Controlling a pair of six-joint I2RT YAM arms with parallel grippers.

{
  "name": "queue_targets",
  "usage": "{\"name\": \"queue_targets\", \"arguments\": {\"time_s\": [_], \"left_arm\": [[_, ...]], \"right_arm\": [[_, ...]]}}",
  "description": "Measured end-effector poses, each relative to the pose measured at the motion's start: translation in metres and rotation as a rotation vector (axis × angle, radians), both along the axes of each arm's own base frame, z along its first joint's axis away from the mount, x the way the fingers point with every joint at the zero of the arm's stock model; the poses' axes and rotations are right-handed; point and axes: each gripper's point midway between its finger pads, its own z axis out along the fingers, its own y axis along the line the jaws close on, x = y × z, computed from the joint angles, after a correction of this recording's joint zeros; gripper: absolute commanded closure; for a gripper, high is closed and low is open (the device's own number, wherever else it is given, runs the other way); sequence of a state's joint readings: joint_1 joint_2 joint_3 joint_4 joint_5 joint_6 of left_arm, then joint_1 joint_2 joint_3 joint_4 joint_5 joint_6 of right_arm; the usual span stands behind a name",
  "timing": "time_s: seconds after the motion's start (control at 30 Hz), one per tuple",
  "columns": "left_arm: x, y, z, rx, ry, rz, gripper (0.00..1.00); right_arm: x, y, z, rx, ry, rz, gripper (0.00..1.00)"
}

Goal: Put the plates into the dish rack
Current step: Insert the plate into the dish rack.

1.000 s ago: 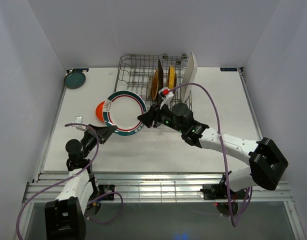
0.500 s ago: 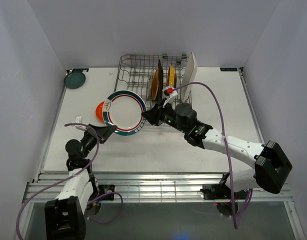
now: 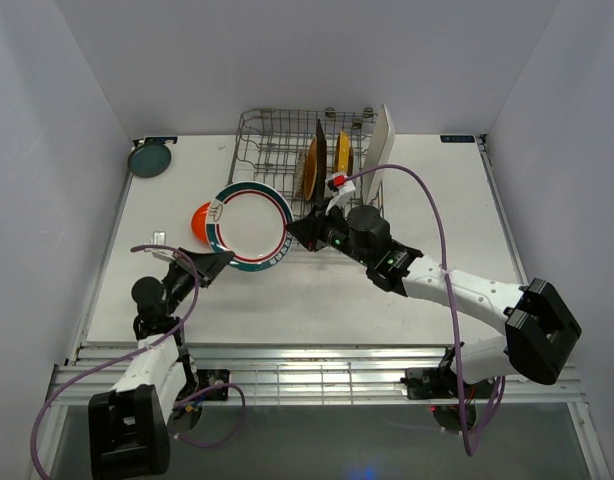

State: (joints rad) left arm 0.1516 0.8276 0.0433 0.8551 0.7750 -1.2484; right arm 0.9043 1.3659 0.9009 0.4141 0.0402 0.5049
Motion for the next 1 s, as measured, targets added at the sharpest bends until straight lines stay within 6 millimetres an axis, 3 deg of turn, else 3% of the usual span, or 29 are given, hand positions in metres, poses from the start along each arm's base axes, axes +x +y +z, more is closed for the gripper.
{"name": "queue_targets", "arguments": {"time_s": [0.1,0.17,0.27,0.4,0.57,1.0], "left_arm": [[0.001,0.0,-0.002,0.001,0.005,0.0,0.85],[0.001,0.0,-0.002,0.003,0.005,0.0,0.62],[0.0,0.0,-0.001,-0.005,0.008,-0.003,0.38],[0.0,-0.002,-0.004,-0.013,0.025,-0.013,0.22],[0.001,-0.002,-0.009,-0.018,0.052,-0.019,0.18],[0.003,0.0,-0.011,-0.023,0.064,-0.003,0.05]], "right_arm": [[0.003,0.0,-0.002,-0.006,0.007,-0.013,0.92],[0.004,0.0,-0.003,-0.011,0.011,-0.02,0.92],[0.006,-0.002,-0.006,-0.027,0.007,-0.028,0.92],[0.009,-0.005,-0.012,-0.066,0.02,-0.052,0.92],[0.018,-0.007,-0.003,-0.093,0.006,-0.092,0.92],[0.058,-0.019,0.047,-0.118,-0.098,-0.285,0.92]]}}
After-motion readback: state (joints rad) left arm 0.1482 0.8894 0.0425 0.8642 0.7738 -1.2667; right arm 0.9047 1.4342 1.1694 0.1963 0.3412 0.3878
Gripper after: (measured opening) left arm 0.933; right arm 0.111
